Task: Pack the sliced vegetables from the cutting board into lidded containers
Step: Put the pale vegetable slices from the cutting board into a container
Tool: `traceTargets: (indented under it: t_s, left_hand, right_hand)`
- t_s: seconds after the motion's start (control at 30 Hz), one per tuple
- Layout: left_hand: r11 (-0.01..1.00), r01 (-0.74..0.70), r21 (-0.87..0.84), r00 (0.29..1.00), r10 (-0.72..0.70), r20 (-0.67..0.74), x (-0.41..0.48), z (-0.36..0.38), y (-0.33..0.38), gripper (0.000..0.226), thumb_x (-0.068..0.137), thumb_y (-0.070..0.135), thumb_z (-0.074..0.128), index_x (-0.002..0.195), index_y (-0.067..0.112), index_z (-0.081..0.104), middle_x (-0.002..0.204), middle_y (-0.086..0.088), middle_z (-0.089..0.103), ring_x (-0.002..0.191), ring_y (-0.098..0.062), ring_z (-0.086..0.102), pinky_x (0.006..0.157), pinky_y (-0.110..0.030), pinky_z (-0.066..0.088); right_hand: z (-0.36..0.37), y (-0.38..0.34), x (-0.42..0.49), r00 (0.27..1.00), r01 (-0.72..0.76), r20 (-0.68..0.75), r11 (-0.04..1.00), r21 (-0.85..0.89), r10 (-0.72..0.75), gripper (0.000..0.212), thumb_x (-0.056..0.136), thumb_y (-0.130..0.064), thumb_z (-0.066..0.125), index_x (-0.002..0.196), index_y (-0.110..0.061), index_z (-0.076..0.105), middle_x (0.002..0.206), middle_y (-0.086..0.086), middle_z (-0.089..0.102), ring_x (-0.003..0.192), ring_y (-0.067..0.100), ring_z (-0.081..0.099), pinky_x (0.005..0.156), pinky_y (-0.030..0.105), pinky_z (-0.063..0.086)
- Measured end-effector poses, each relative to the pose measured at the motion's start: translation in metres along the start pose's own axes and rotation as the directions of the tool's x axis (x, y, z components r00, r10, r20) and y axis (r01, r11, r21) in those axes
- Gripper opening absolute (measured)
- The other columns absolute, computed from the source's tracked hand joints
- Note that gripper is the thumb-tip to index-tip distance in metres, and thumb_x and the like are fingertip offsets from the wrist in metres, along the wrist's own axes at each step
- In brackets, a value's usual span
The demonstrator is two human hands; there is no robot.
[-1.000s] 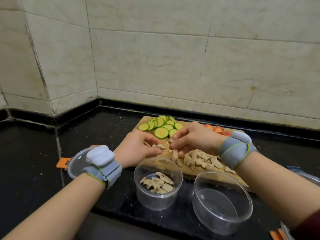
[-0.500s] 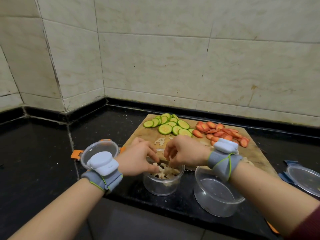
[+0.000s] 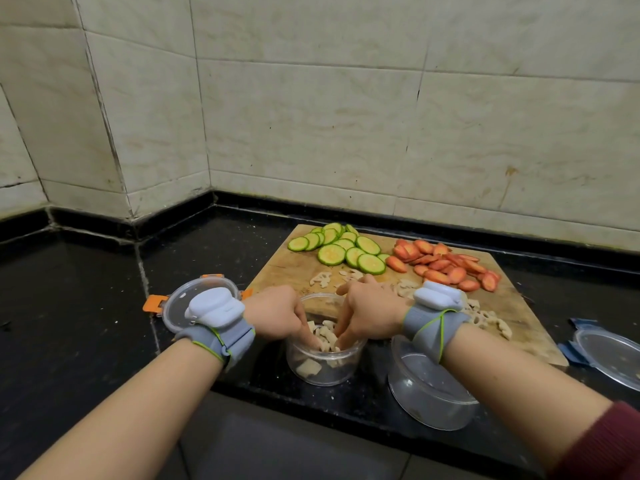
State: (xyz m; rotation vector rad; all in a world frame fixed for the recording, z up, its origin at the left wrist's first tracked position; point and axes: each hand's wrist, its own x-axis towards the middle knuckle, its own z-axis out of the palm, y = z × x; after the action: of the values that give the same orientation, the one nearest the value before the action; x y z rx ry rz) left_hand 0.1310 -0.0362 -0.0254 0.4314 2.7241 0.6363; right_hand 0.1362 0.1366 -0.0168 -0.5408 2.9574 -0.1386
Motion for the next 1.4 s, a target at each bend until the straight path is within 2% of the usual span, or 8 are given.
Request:
traceTargets:
  t_s: [0.27,0.5,0.6,0.7,0.8,0.93,1.17,1.4]
  left_hand:
    - [0.996,0.074,0.058,0.996,-0.077,0.045,0.01,0.007,0.009,0.029,0.074,0.032,0.078,0.09,0.008,0.075,0.08,0.001,0.062,0.079,-0.012,0.052,0.071,-0.024,0.044]
    - [0.998,0.007,-0.062,0.998,-0.003,0.068,0.011,0.001,0.013,0.025,0.074,0.04,0.076,0.084,0.016,0.077,0.071,0.007,0.064,0.063,-0.004,0.051,0.06,-0.018,0.041]
    - [0.997,-0.039,-0.066,0.998,0.036,-0.042,0.014,-0.013,0.021,0.02,0.081,0.035,0.071,0.086,0.017,0.075,0.072,0.006,0.064,0.063,-0.005,0.052,0.057,-0.014,0.041]
    - [0.988,-0.113,-0.109,0.966,0.084,-0.244,0.026,-0.022,0.031,0.014,0.081,0.028,0.071,0.084,0.015,0.074,0.084,0.002,0.071,0.076,-0.008,0.059,0.063,-0.016,0.043]
    - [0.992,-0.117,-0.056,0.951,0.096,-0.293,0.047,-0.018,0.04,0.01,0.08,0.022,0.07,0.086,0.014,0.073,0.086,0.0,0.07,0.077,-0.011,0.06,0.062,-0.018,0.044]
    - [0.995,-0.096,-0.006,0.966,0.092,-0.24,0.075,-0.007,0.047,0.016,0.079,0.026,0.073,0.091,0.016,0.072,0.084,0.003,0.063,0.081,-0.013,0.058,0.069,-0.023,0.046]
    - [0.975,-0.136,0.175,0.99,0.14,-0.009,0.11,0.008,0.076,0.078,0.064,0.054,0.079,0.13,0.024,0.05,0.12,-0.001,0.058,0.107,-0.02,0.057,0.091,-0.032,0.048]
    - [0.96,-0.097,0.261,0.991,0.117,-0.063,0.125,0.014,0.08,0.06,0.069,0.052,0.075,0.119,0.024,0.058,0.11,0.001,0.06,0.1,-0.021,0.059,0.079,-0.03,0.048]
  right_hand:
    - [0.003,0.006,0.004,1.0,0.004,0.001,0.998,0.058,-0.004,0.028,0.065,-0.045,0.08,0.089,-0.031,0.078,0.124,0.0,0.058,0.121,0.022,0.031,0.102,0.047,0.03]
    - [-0.007,0.027,0.002,0.994,0.047,0.079,0.966,0.253,-0.069,0.018,0.075,-0.034,0.076,0.092,-0.028,0.078,0.117,-0.002,0.066,0.125,0.017,0.04,0.089,0.023,0.035]
    - [-0.032,0.046,-0.002,1.0,0.02,-0.006,0.886,0.463,-0.02,0.018,0.077,-0.023,0.076,0.094,-0.018,0.078,0.115,0.002,0.069,0.113,0.012,0.058,0.08,0.01,0.04]
    - [-0.052,0.077,-0.002,0.978,0.001,-0.183,0.867,0.499,0.104,0.012,0.076,-0.023,0.078,0.088,-0.02,0.078,0.097,-0.002,0.074,0.1,0.013,0.065,0.086,0.02,0.048]
    - [-0.058,0.109,0.0,0.933,-0.092,-0.271,0.884,0.458,0.237,0.013,0.076,-0.021,0.076,0.088,-0.016,0.078,0.092,0.004,0.075,0.094,0.02,0.067,0.088,0.035,0.052]
    - [-0.052,0.12,-0.003,0.958,-0.196,-0.168,0.959,0.203,0.231,0.026,0.078,-0.028,0.074,0.103,-0.019,0.073,0.104,-0.001,0.069,0.089,0.014,0.061,0.065,0.019,0.043]
    - [-0.031,0.122,0.004,0.982,-0.188,0.027,0.982,-0.002,0.188,0.075,0.067,-0.054,0.077,0.133,-0.026,0.053,0.132,-0.001,0.055,0.12,0.018,0.05,0.098,0.03,0.044]
    - [-0.017,0.128,0.014,0.982,-0.17,-0.094,0.985,-0.039,0.166,0.057,0.072,-0.052,0.072,0.119,-0.022,0.064,0.113,0.002,0.064,0.102,0.02,0.06,0.083,0.031,0.051]
